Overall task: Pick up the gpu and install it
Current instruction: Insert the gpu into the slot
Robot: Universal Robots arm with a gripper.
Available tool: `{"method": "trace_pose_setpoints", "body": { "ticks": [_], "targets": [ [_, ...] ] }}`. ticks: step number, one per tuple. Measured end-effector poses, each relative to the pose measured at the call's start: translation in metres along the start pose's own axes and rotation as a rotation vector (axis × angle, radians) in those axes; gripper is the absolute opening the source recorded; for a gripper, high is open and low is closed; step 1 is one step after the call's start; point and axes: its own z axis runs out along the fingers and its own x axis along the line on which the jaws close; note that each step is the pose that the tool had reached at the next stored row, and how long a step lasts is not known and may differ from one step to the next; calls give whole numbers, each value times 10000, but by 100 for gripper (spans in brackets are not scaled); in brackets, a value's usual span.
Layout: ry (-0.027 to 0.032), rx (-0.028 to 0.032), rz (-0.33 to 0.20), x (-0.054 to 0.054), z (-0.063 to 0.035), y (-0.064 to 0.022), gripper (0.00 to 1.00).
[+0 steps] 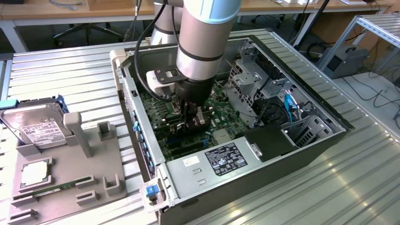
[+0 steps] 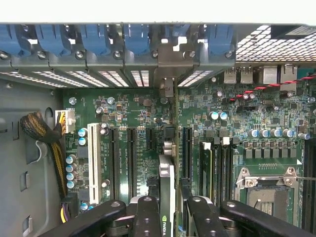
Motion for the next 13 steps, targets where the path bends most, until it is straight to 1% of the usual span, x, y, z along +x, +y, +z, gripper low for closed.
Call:
{"method": "trace_pose_setpoints", "body": {
  "ticks": [6, 7, 8, 11, 13],
  "targets": [
    [-7, 0, 1, -1, 4, 1, 26],
    [-14, 6, 5, -2, 8, 2, 33],
    [-6, 4, 1, -1, 4, 0, 40],
    [-6, 2, 0, 0, 4, 0, 40],
    [-4, 2, 1, -1, -22, 1, 40]
  ]
}}
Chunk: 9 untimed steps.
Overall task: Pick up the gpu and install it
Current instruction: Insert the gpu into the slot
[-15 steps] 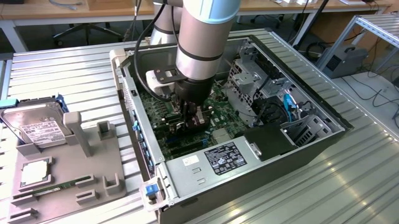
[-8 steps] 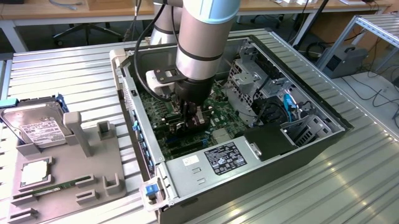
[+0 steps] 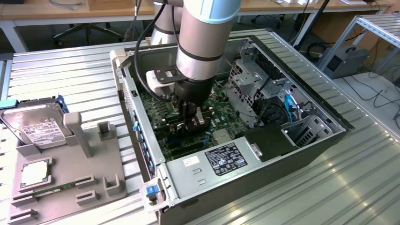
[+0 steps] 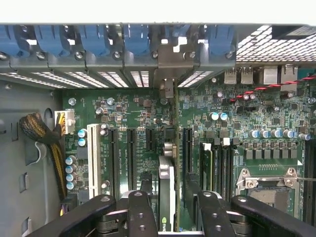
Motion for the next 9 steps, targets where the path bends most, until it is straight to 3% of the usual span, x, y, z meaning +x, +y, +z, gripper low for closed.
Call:
{"method": "trace_pose_setpoints", "body": {
  "ticks": [2, 9],
  "targets": [
    [-2, 1, -1, -2, -55, 1, 40],
    [-1, 3, 0, -14, -406, 8, 40]
  ]
}}
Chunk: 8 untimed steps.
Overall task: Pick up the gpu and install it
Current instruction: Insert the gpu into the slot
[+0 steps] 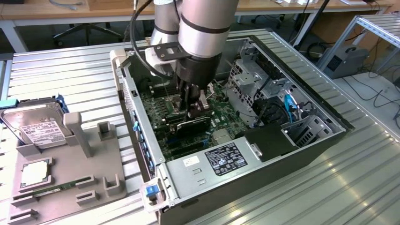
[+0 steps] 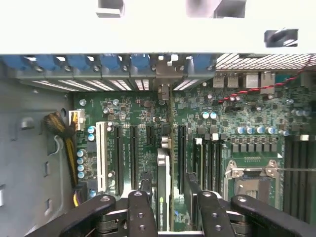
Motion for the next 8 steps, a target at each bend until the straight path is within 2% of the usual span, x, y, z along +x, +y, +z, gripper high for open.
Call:
{"method": "trace_pose_setpoints", "body": {
  "ticks": [3, 6, 8],
  "targets": [
    [0, 3, 0, -5, -148, 3, 40],
    [0, 16, 0, -12, -379, 8, 40],
    [0, 22, 0, -16, -492, 10, 40]
  ]
}}
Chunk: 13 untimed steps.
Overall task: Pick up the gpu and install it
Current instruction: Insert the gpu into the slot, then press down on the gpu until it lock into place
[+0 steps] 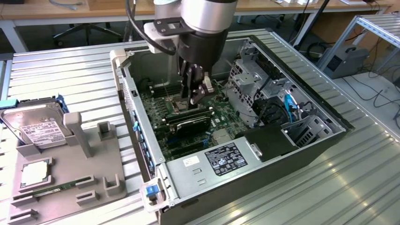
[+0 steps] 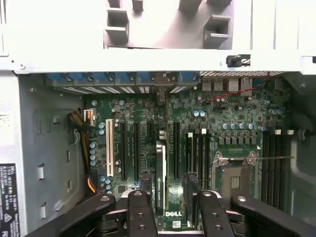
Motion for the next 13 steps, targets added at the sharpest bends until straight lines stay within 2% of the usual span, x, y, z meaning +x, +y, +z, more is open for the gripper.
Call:
{"method": "trace_pose_setpoints", "body": {
  "ticks": [2, 5, 13],
  "targets": [
    [0, 6, 0, -2, -89, 2, 40],
    [0, 14, -1, -5, -168, 3, 40],
    [0, 20, -1, -5, -176, 3, 40]
  ]
}}
